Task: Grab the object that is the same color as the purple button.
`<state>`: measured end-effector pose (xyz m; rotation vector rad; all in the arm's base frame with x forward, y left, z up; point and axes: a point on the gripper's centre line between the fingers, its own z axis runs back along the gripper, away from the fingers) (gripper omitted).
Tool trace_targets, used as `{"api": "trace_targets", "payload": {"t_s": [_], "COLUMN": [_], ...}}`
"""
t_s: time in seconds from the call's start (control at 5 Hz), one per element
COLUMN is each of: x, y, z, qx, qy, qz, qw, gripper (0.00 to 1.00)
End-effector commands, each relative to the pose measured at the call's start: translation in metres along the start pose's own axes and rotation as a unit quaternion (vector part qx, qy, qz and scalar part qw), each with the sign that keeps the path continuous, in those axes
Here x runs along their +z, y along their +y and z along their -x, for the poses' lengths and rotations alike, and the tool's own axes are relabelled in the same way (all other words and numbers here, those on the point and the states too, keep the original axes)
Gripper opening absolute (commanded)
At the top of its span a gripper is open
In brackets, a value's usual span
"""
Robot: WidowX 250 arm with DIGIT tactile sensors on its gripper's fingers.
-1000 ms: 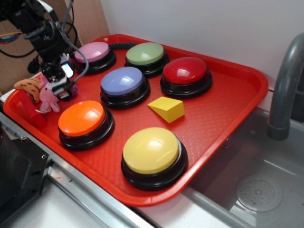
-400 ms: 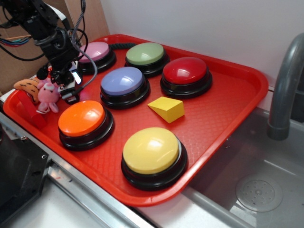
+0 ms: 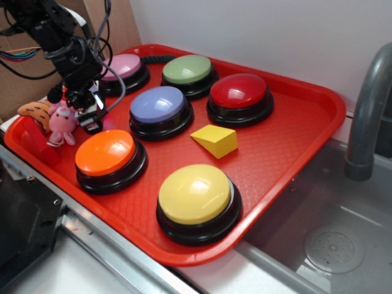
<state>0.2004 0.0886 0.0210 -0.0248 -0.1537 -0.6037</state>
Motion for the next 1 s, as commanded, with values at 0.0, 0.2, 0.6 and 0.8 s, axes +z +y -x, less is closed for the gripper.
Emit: {"api": "trace_targets", "payload": {"t_s": [0.0, 0.2, 0.6, 0.8], "x": [0.062, 0.092, 0.121, 0.121], "y": [0.010, 0.005, -0.022, -0.037], "z": [-0.037, -0.052, -0.093, -0.106], "qx": [0.054, 0.161, 0.312, 0.313], "qy": [-0.005, -0.010, 0.040, 0.053], "qz": [-0.017, -0.019, -0.017, -0.053], "qw": [0.998, 0.987, 0.949, 0.947], "gripper": [0.00, 0.00, 0.00, 0.00]}}
